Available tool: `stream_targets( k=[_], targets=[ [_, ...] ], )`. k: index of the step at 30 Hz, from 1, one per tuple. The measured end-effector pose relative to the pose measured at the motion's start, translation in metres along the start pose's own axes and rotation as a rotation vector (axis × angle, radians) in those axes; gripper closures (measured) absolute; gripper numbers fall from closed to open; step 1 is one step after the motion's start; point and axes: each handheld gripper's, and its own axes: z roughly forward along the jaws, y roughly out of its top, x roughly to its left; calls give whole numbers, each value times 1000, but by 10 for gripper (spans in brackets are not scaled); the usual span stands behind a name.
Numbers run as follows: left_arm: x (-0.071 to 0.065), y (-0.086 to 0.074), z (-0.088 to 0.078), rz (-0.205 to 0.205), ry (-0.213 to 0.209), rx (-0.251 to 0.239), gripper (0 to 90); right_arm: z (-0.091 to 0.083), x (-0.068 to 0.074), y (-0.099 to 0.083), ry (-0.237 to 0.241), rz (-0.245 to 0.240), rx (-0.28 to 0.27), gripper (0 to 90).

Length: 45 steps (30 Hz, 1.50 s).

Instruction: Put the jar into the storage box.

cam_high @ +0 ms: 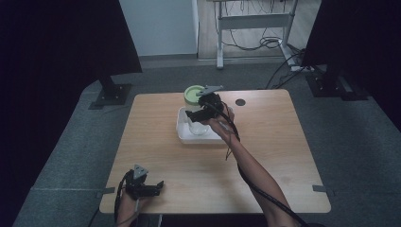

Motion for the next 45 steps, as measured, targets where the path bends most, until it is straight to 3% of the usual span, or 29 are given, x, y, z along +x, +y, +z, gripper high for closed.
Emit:
stream_targets(
  k=[11, 27, 38, 45],
  targets=[
    [0, 0, 0, 1, -1, 0, 18, 28, -11, -6, -13, 13, 6, 105],
    [0, 0, 0, 4, -5, 1, 17, 63, -12, -17, -37, 6, 37, 105],
    [0, 0, 0, 5, -6, 1, 17, 78, -14, -28, -34, 7, 60, 105],
    [0, 0, 0, 7, -6, 2, 17, 77, -17, -30, -23, 29, 54, 103]
  ],
)
